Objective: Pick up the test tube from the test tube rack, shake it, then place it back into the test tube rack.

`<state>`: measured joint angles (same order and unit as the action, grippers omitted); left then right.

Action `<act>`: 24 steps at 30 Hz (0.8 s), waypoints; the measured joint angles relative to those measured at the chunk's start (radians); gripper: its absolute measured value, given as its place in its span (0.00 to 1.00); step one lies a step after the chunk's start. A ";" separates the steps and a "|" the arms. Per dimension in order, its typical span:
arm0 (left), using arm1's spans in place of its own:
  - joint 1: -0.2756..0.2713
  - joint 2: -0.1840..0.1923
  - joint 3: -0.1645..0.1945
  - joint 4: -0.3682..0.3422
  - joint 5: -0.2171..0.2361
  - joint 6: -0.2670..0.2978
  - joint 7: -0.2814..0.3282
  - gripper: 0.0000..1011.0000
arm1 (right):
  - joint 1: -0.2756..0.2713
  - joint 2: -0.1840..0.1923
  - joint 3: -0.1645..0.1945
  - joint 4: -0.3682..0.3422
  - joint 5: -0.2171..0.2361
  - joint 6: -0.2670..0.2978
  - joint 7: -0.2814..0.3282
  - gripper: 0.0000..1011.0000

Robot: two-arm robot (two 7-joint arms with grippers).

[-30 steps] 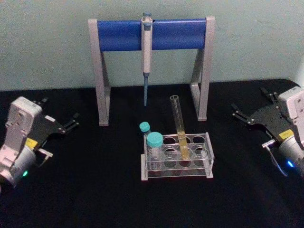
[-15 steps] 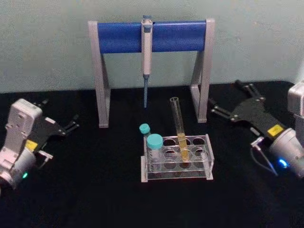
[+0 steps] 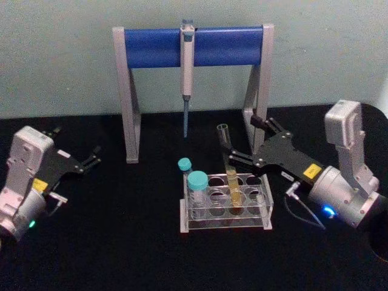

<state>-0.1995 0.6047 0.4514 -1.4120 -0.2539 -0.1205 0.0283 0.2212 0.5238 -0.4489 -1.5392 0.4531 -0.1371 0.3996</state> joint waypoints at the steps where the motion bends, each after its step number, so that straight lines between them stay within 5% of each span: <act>1: 0.000 0.000 0.000 0.000 0.000 0.000 0.000 0.99 | 0.008 -0.009 -0.004 0.006 -0.001 0.017 0.002 0.99; 24: 0.000 0.000 0.000 0.000 0.000 0.000 0.000 0.99 | 0.067 -0.084 -0.021 0.064 -0.072 0.221 -0.008 0.99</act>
<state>-0.1995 0.6047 0.4514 -1.4120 -0.2539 -0.1205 0.0283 0.2885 0.4402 -0.4703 -1.4753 0.3809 0.0844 0.3917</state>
